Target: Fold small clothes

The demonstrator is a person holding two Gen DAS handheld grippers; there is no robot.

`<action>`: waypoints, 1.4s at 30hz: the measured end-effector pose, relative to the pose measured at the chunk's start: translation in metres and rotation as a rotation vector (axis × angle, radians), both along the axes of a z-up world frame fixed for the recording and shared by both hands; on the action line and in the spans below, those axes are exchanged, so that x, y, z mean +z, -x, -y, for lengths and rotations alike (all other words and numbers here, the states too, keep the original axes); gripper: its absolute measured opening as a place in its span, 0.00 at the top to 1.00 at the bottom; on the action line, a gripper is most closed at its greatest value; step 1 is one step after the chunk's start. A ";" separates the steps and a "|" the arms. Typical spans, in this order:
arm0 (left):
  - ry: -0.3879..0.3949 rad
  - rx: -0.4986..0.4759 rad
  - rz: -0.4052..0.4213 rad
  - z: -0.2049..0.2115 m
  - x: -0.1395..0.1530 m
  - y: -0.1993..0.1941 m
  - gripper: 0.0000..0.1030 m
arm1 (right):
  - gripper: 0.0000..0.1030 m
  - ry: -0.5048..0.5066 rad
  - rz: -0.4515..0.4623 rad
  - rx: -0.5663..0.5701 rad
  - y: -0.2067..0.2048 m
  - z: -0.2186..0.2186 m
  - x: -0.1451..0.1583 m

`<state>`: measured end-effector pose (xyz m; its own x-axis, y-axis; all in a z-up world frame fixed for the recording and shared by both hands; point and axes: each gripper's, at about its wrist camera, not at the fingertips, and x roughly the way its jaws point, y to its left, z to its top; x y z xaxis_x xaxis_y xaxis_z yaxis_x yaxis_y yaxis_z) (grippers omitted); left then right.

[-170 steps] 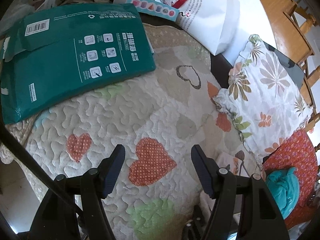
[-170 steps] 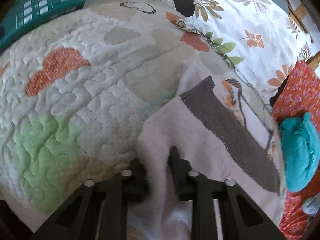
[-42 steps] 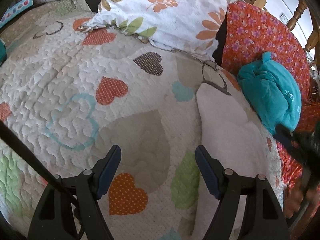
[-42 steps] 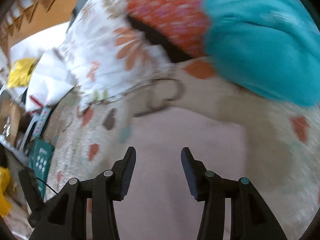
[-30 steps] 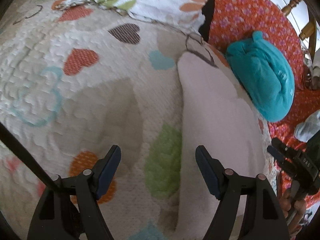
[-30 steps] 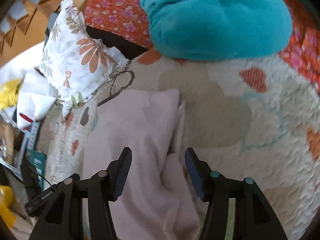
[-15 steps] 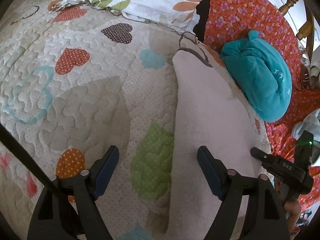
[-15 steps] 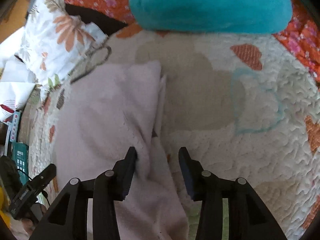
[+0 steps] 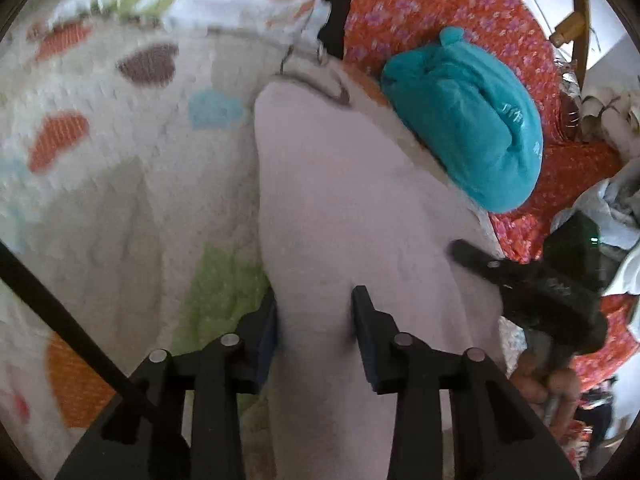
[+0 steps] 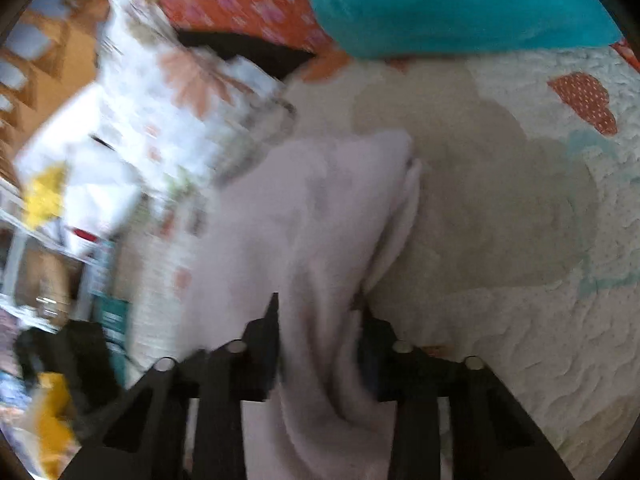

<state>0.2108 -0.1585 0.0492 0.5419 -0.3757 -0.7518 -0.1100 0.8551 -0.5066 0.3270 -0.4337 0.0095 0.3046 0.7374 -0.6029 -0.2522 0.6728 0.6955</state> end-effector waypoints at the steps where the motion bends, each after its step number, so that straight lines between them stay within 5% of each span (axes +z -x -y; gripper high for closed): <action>1: 0.002 0.002 -0.004 -0.001 0.002 0.000 0.68 | 0.67 -0.011 0.008 -0.009 0.001 0.003 0.004; 6: 0.001 0.050 -0.050 -0.007 -0.003 0.005 0.63 | 0.59 0.135 -0.039 -0.108 -0.004 0.015 -0.008; 10: -0.099 0.079 0.068 -0.005 0.025 0.027 0.62 | 0.59 0.155 0.110 -0.172 0.009 0.026 0.026; 13: -0.150 0.028 0.081 0.008 0.027 0.034 0.60 | 0.59 0.083 0.177 -0.126 0.025 0.024 0.050; 16: -0.184 -0.001 -0.025 0.014 0.003 0.029 0.59 | 0.59 -0.060 0.089 0.010 0.037 0.008 0.043; 18: -0.191 -0.032 -0.085 0.014 -0.010 0.029 0.48 | 0.59 -0.061 0.009 0.075 0.044 -0.003 0.028; 20: -0.218 -0.022 -0.084 0.013 -0.011 0.031 0.38 | 0.59 0.090 -0.037 0.068 0.045 -0.008 0.014; 23: -0.212 -0.024 -0.080 0.009 -0.004 0.040 0.37 | 0.73 0.230 -0.019 -0.019 0.045 0.009 0.007; 26: -0.233 -0.009 -0.042 0.005 0.004 0.051 0.37 | 0.62 0.406 0.086 -0.185 0.054 0.035 0.027; 31: -0.261 0.052 0.030 -0.008 0.024 0.071 0.37 | 0.62 0.142 0.192 -0.112 0.079 0.039 0.061; 34: -0.276 0.110 0.067 -0.021 0.033 0.077 0.35 | 0.62 0.046 0.119 0.011 0.091 0.008 0.040; 38: -0.337 0.201 0.146 -0.036 0.055 0.089 0.32 | 0.60 0.154 -0.028 0.097 0.105 -0.027 -0.013; 42: -0.433 0.312 0.282 -0.045 0.085 0.110 0.15 | 0.60 0.134 -0.027 0.068 0.129 -0.007 -0.020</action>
<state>0.1009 -0.1140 0.1347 0.7779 0.1416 -0.6122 -0.3011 0.9391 -0.1655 0.1982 -0.4263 -0.0105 0.2384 0.6686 -0.7044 -0.2828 0.7417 0.6082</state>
